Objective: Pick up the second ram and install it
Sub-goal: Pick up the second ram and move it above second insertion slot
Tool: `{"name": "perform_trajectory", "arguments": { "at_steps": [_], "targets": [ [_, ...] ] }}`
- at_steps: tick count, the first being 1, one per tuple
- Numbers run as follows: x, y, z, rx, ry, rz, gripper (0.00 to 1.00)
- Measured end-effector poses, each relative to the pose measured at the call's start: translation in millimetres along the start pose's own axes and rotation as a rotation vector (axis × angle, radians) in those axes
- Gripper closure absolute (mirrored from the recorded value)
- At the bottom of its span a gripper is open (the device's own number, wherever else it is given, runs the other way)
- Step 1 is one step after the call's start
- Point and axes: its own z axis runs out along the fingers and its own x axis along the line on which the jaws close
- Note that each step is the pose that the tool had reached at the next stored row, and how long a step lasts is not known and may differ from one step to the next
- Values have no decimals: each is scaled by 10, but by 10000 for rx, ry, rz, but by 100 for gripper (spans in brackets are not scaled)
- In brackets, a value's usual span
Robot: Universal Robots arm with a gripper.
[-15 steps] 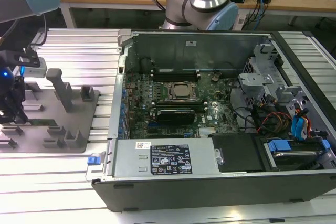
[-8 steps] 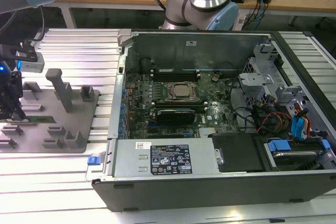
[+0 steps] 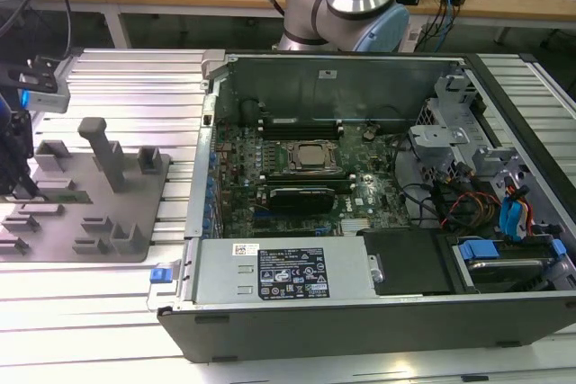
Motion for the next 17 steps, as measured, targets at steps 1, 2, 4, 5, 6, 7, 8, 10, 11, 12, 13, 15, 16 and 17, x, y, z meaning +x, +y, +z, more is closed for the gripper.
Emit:
{"name": "perform_trajectory", "arguments": {
  "at_steps": [1,2,4,5,6,7,8,10,11,12,13,15,16,17],
  "targets": [
    [0,1,-12,8,0,0,91],
    [-1,1,-25,16,0,0,91],
    [-1,3,-64,30,-1,0,91],
    [-1,3,-79,37,-2,0,91],
    [-2,4,-99,44,-2,-1,91],
    [-2,5,-127,53,-2,-1,91],
    [-3,6,-151,60,-3,-1,91],
    [-3,6,-179,67,-2,-1,91],
    [-4,7,-204,73,-3,-1,91],
    [-4,8,-226,78,-3,-1,91],
    [-4,9,-243,80,-2,-1,91],
    [-5,10,-288,89,-3,-2,91],
    [-5,11,-314,96,-4,-2,91],
    [-6,12,-328,101,-4,-1,91]
  ]
}}
